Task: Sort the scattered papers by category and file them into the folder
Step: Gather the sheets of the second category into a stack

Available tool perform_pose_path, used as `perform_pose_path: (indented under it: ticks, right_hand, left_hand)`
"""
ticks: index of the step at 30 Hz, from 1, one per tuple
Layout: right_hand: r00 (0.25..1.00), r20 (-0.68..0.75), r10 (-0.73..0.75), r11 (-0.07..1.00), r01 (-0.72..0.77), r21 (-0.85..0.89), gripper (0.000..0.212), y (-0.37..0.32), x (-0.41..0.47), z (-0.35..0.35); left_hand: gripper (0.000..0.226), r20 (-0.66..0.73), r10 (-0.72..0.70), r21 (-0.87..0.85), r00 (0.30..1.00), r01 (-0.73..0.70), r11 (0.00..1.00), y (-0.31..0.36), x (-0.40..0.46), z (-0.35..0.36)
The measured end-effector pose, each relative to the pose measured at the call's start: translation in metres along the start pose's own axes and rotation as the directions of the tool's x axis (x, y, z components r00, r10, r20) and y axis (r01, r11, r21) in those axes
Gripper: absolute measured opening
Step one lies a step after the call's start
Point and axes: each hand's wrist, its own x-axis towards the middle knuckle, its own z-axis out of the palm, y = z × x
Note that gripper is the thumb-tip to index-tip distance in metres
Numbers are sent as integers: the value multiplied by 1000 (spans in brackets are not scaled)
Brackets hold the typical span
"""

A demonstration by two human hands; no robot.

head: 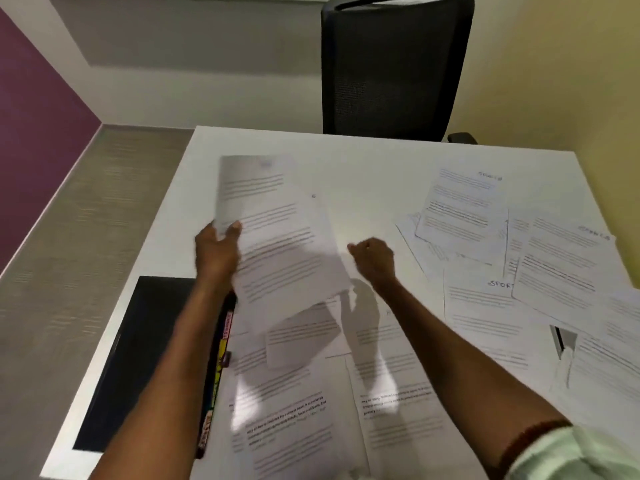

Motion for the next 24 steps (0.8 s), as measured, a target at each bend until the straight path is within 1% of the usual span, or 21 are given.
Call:
perform_pose_path:
  ticks: [1,2,3,4,6,8,10,12,14,16,18,21,22,24]
  right_hand:
    - [999,28,22,991,-18,-133,45,11,-6,15]
    - [996,58,67,976,-54,-209,55,19,-14,30]
    - [990,84,117,964,-93,-250,64,26,-20,44]
    - [985,91,149,952,-118,-281,71,29,-28,56]
    - [984,68,166,929,-133,-345,80,35,-36,75]
    - [990,22,139,911,-119,-396,82,37,-38,87]
    - [991,-20,134,918,-132,-374,80,34,-37,92]
    - [988,-59,143,924,-154,-351,79,29,-30,95]
    - [986,-86,146,916,-168,-364,76,25,-19,98]
    - [981,-94,172,912,-195,-361,68,24,-8,98]
    - [973,-83,215,926,-230,-298,59,26,2,95]
    - [960,-93,264,945,-277,-176,30,31,16,81]
    - [958,-97,270,948,-282,-148,26,35,20,75]
    - [958,-97,268,952,-279,-122,29,45,29,57]
  left_hand:
    - [18,-80,-9,-42,997,6,999,-6,-1,-19]
    - [10,-134,-16,-86,991,4,996,-13,-2,-38]
    - [4,-169,-23,-102,985,6,995,-19,-4,-56]
    - [3,-192,-27,-91,981,10,996,-24,-7,-71]
    - [4,-194,-47,-50,980,38,998,-32,-16,-96]
    - [10,-173,-86,-46,981,79,996,-41,-21,-113]
    - [12,-147,-125,-46,981,119,992,-51,-26,-123]
    - [4,-131,-152,-58,980,146,988,-59,-31,-126]
    - [6,-118,-165,-65,979,158,985,-65,-38,-123]
    - [5,-95,-176,-60,980,171,983,-67,-46,-118]
    - [8,-96,-188,-64,977,183,981,-68,-52,-115]
    - [13,-106,-207,-74,973,200,977,-72,-56,-116]
    - [14,-105,-211,-76,972,204,976,-73,-57,-117]
    - [17,-114,-219,-83,969,211,974,-75,-57,-118]
